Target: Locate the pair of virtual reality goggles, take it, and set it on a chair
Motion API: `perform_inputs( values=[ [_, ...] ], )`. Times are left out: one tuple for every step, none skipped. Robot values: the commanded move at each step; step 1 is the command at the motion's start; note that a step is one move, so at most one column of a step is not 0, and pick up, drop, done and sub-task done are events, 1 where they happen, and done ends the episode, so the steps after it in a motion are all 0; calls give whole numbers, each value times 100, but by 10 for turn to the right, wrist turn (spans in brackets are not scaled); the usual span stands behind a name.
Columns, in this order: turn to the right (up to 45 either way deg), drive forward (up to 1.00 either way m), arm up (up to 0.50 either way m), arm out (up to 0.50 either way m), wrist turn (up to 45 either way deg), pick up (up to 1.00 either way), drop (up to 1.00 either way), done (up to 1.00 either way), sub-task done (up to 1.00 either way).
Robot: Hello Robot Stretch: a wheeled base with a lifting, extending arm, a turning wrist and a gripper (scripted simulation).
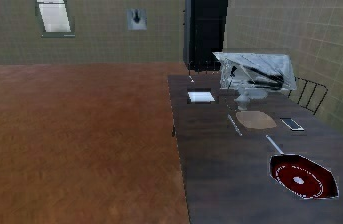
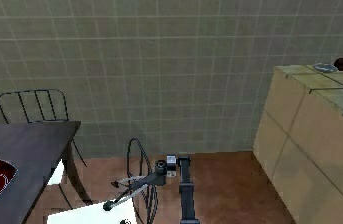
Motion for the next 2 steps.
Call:
perform_inputs(
  values=[
    [0, 0, 10, 0, 0, 0, 0, 0, 0],
    [0, 0, 0, -8, 0, 0, 0, 0, 0]
  ],
)
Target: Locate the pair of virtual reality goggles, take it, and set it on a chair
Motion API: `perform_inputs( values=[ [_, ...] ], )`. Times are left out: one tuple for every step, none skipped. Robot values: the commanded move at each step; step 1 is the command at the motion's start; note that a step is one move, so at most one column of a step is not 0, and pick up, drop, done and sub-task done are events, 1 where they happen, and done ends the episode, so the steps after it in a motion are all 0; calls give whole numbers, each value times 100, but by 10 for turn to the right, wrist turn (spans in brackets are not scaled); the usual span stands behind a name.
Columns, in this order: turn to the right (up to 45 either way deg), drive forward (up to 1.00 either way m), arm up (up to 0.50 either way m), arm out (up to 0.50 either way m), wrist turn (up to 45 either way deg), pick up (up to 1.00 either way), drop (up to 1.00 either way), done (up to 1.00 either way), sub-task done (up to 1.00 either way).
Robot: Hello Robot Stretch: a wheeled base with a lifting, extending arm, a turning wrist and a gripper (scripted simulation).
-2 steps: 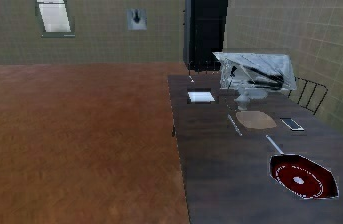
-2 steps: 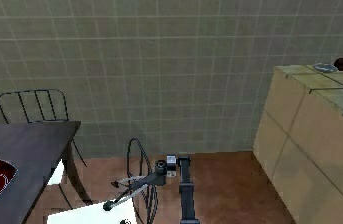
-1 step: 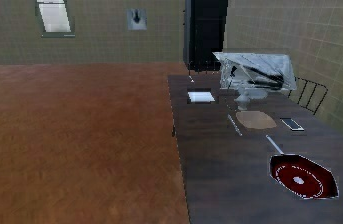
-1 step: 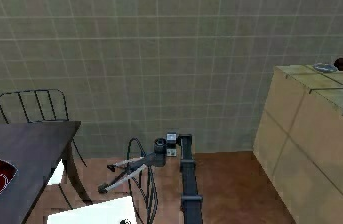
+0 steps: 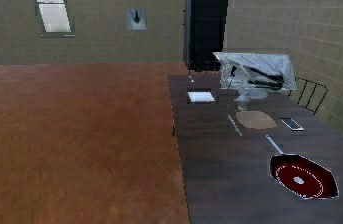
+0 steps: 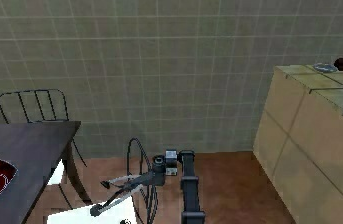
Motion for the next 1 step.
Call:
perform_inputs(
  values=[
    [0, 0, 0, 0, 0, 0, 0, 100, 0]
  ],
)
